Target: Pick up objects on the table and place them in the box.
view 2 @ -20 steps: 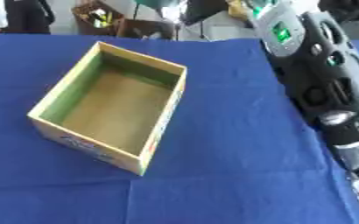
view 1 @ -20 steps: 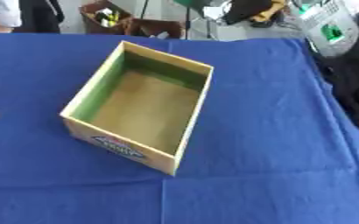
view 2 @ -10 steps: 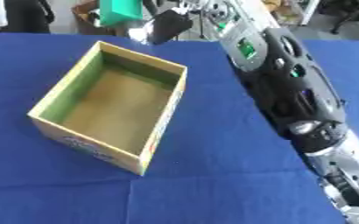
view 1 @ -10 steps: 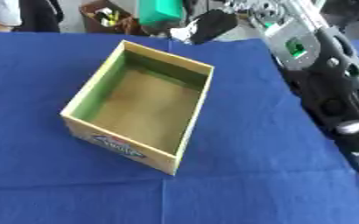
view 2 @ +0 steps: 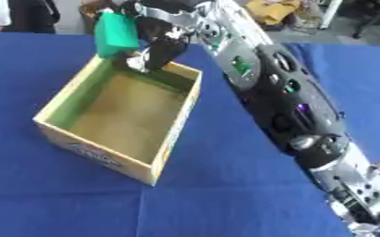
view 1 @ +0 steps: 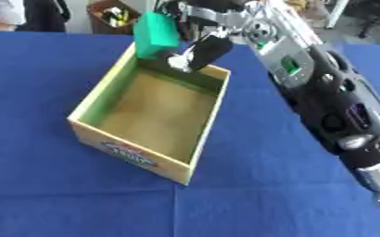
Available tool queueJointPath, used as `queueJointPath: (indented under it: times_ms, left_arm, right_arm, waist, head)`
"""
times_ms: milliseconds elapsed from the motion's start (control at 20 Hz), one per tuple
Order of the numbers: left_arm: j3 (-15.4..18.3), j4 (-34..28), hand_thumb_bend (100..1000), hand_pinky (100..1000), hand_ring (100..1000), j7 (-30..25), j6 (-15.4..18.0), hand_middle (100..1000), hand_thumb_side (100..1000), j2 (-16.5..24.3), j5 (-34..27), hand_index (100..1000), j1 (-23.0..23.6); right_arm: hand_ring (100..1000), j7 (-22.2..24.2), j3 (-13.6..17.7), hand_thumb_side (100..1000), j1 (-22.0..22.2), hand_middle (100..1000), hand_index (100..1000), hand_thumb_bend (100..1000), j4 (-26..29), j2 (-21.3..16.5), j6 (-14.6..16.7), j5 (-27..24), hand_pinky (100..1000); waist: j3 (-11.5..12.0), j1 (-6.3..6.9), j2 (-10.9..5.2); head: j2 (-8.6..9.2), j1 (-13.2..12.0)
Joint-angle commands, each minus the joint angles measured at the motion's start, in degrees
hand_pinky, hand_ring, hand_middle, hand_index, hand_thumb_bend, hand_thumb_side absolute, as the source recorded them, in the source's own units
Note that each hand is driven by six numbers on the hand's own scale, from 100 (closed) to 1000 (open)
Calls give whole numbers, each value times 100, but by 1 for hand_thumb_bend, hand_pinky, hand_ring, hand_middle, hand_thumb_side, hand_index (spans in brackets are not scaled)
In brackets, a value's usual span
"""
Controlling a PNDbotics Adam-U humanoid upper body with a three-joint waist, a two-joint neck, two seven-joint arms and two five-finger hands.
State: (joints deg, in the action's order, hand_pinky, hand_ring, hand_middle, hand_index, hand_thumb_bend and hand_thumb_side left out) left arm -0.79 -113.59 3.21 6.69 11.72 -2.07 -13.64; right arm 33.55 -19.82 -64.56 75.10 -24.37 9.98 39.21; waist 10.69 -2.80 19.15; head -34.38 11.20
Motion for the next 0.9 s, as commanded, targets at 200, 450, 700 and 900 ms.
queueJointPath:
  times_ms: [200,450,700,900]
  left_arm:
    - [-5,-100,100,703,580,5,7,664,986,13,-21,799,-80]
    - [-7,-100,100,703,580,7,0,664,985,7,-27,799,-93]
    - [-13,-100,100,703,581,9,-13,664,984,1,-31,800,-91]
    - [-10,-100,100,703,581,12,-24,663,984,-5,-25,799,-83]
  right_arm:
    - [703,349,-181,411,-43,345,345,100,-209,53,57,-43,595]
    - [721,515,-247,416,-78,367,373,100,-325,80,129,28,610]
    - [818,668,-190,503,-183,549,558,100,-272,59,271,23,688]
    - [894,950,-146,591,-235,750,732,194,-229,43,448,117,755]
  waist:
    - [46,22,-76]
    - [67,16,-61]
    - [70,2,-58]
    - [75,-5,-63]
  head:
    - [53,4]
    - [42,-2]
    - [25,-16]
    - [23,-25]
